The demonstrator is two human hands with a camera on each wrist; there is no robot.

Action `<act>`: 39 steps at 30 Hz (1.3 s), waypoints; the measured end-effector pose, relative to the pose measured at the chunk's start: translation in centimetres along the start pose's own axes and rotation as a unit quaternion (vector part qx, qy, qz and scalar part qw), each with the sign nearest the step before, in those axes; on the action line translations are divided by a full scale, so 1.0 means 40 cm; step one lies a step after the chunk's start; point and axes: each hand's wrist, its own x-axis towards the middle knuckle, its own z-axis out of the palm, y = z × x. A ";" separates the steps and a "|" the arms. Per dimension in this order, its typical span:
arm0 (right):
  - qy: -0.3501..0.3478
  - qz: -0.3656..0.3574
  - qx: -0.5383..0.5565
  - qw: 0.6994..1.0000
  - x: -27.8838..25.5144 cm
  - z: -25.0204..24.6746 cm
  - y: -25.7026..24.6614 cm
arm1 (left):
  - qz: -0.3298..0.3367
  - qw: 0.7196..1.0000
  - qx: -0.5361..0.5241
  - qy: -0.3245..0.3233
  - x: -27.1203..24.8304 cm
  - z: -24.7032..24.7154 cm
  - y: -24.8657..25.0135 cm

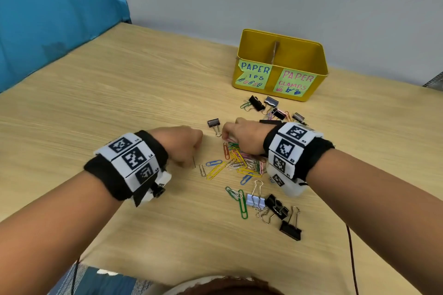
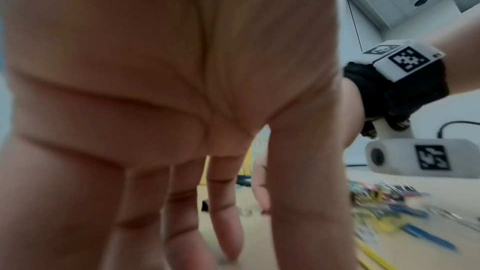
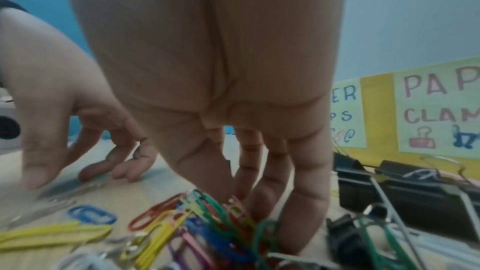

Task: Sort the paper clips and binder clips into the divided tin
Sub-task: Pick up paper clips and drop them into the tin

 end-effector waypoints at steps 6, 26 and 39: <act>0.017 -0.016 0.012 1.000 -0.039 0.007 0.027 | 0.074 0.994 0.017 0.078 0.001 0.063 0.057; 0.026 0.058 0.077 0.995 -0.144 0.118 0.090 | 0.101 0.995 0.002 -0.008 -0.021 0.061 0.110; 0.110 0.051 0.116 0.986 -0.072 0.131 0.007 | 0.080 0.988 -0.062 0.116 0.013 0.090 0.189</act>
